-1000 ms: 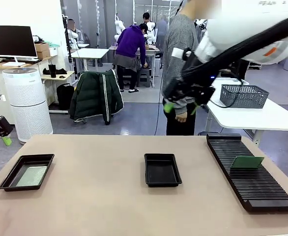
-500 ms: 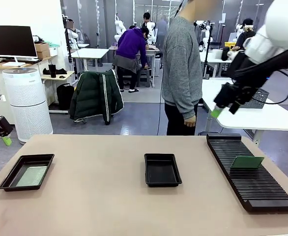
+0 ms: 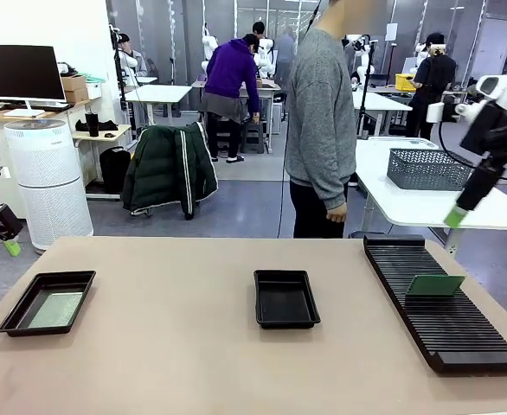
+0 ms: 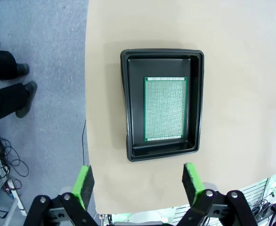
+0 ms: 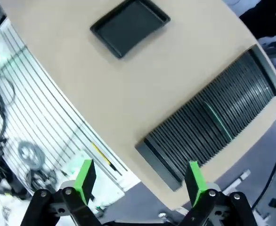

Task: Inspect and transfer BCBs to ESD trays.
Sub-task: Pick up the Blank PCB from the PCB Rack and place it in the right ESD tray.

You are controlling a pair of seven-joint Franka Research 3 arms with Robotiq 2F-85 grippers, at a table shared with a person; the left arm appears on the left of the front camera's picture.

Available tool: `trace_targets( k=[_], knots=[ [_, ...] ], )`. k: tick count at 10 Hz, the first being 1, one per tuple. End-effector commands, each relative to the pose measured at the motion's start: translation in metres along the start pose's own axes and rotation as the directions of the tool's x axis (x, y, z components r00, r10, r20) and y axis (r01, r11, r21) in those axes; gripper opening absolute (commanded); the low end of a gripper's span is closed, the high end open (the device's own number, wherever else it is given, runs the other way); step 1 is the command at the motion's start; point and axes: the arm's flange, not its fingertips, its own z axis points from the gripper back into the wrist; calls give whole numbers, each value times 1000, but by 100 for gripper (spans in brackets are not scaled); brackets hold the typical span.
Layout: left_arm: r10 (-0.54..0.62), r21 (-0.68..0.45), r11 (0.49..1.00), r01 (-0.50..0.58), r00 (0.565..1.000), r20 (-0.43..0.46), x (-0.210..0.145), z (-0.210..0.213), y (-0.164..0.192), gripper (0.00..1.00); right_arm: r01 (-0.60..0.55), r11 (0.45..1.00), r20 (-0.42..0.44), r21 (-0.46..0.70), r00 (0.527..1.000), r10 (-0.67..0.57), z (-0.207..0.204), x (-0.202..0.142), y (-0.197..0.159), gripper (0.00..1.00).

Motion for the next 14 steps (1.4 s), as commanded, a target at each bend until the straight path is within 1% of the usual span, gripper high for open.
trace_targets(
  k=[1, 2, 3, 4, 5, 7, 8, 10, 11, 12, 14],
  knots=[
    [-5, -2, 1000, 5, 1000, 15, 0, -3, 1, 100, -142, 988, -42, -56, 989, 139, 3, -25, -20, 100],
    [-5, -2, 1000, 5, 1000, 15, 0, -3, 1, 100, -211, 974, -62, -87, 977, 206, 4, -37, -30, 100],
    [-5, -2, 1000, 5, 1000, 15, 0, -3, 1, 100, -250, 954, -41, -167, 968, 247, 5, -45, -39, 100],
    [-5, -2, 1000, 5, 1000, 15, 0, -3, 1, 100, -313, 932, -31, -182, 949, 313, 7, -53, -47, 100],
    [-5, -2, 1000, 5, 1000, 15, 0, -3, 1, 100, -420, 897, -76, -136, 907, 413, 6, -61, -57, 100],
    [-5, -2, 1000, 5, 1000, 15, 0, -3, 1, 100, -502, 857, -87, -118, 865, 495, 10, -70, -71, 100],
    [-5, -2, 1000, 5, 1000, 15, 0, -3, 1, 100, -535, 840, -108, -93, 844, 525, 12, -72, -76, 100],
    [-5, -2, 1000, 5, 1000, 15, 0, -3, 1, 100, -560, 825, -117, -75, 827, 550, 15, -71, -81, 100],
    [-5, -2, 1000, 5, 1000, 15, 0, -3, 1, 100, -594, 802, -127, -59, 802, 584, 16, -68, -76, 100],
    [-5, -2, 1000, 5, 1000, 15, 0, -3, 1, 100, -541, 836, -92, -92, 841, 534, 11, -71, -75, 100],
    [-5, -2, 1000, 5, 1000, 15, 0, -3, 1, 100, -541, 836, -92, -92, 841, 534, 11, -71, -75, 100]
  ],
)
